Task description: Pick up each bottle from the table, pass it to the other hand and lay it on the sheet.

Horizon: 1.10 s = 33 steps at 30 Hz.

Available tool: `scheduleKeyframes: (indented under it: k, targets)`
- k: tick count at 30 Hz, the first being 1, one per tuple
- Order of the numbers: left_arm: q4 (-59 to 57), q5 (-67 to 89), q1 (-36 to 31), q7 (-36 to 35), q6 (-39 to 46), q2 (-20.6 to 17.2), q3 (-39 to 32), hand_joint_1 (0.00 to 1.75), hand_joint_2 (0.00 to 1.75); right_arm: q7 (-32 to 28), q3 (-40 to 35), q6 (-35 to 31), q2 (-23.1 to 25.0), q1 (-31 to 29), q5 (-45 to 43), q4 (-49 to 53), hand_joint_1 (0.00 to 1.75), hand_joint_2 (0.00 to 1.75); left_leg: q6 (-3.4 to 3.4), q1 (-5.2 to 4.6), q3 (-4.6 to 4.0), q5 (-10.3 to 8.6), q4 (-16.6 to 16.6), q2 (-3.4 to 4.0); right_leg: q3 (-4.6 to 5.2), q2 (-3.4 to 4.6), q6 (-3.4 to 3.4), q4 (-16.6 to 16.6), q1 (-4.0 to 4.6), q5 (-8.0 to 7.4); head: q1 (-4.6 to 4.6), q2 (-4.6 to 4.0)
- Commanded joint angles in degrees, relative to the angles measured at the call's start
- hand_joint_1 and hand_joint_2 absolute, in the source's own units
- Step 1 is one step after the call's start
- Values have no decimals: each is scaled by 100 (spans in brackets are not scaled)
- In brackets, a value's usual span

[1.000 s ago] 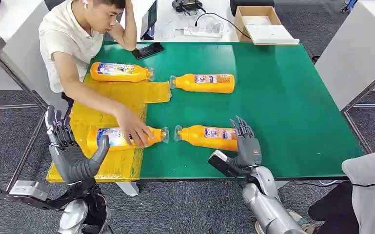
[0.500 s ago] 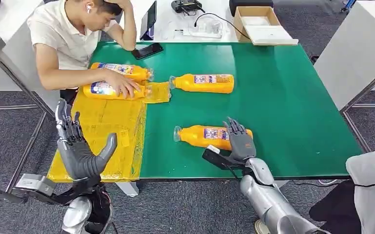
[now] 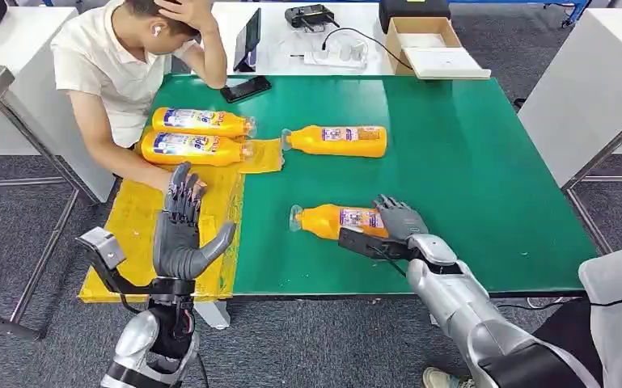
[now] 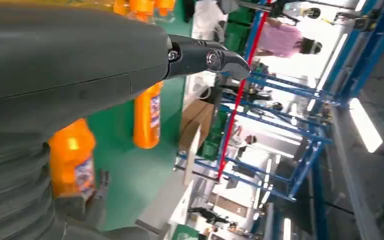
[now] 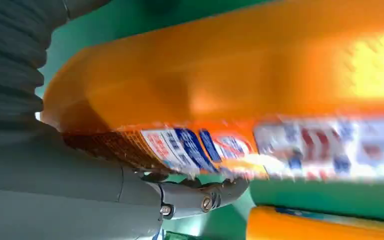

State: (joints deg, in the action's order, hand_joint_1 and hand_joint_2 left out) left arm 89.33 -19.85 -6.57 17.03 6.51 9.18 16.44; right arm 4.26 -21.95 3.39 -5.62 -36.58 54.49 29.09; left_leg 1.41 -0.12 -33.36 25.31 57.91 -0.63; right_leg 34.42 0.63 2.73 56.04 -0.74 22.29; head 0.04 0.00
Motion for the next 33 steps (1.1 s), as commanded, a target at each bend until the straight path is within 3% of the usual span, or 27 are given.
scheduleKeyframes:
  k: [1,6,7,8,16,22,33]
  targets:
    - [-572,-29,-297,-111,-51,-208,183,0,175,114,-380,190,-170,95,24,-554,0,175,-8,5,8,-3,-11,-14,-16,-23,-8,-12,6,2,0,0]
    - [-566,-10,-333,-224,-130,-280,181,0,175,-14,-628,591,-448,-34,65,-390,0,175,-5,3,6,0,-5,-8,-12,-15,-6,-6,3,2,-2,-2]
    - [-576,-7,-345,-225,-133,-275,178,0,175,-93,-677,669,-497,-52,29,-351,9,175,-7,3,3,-4,-8,-14,-11,-25,-9,-9,4,1,-2,0]
    - [-590,-7,-355,-225,-130,-271,182,0,175,-174,-682,735,-524,-66,-37,-348,173,175,-10,6,2,-4,-8,-15,-12,-29,-11,-11,6,1,-2,0]
    - [-532,27,-362,-151,-5,-329,281,0,175,-980,-492,580,-375,161,-1035,-174,175,175,-10,8,9,0,-11,-11,-19,-20,-11,-15,8,2,-2,-2]
    - [-535,27,-362,-151,-4,-329,283,0,175,-985,-492,580,-382,155,-1041,-171,175,175,-10,9,9,4,-9,-1,-17,-12,-10,-13,9,3,-2,0]
    - [-329,-84,-296,-1,311,-375,332,0,175,-1845,239,-573,115,604,-2326,423,175,175,-10,7,-1,7,-7,11,0,-1,-9,-5,7,2,-2,-2]
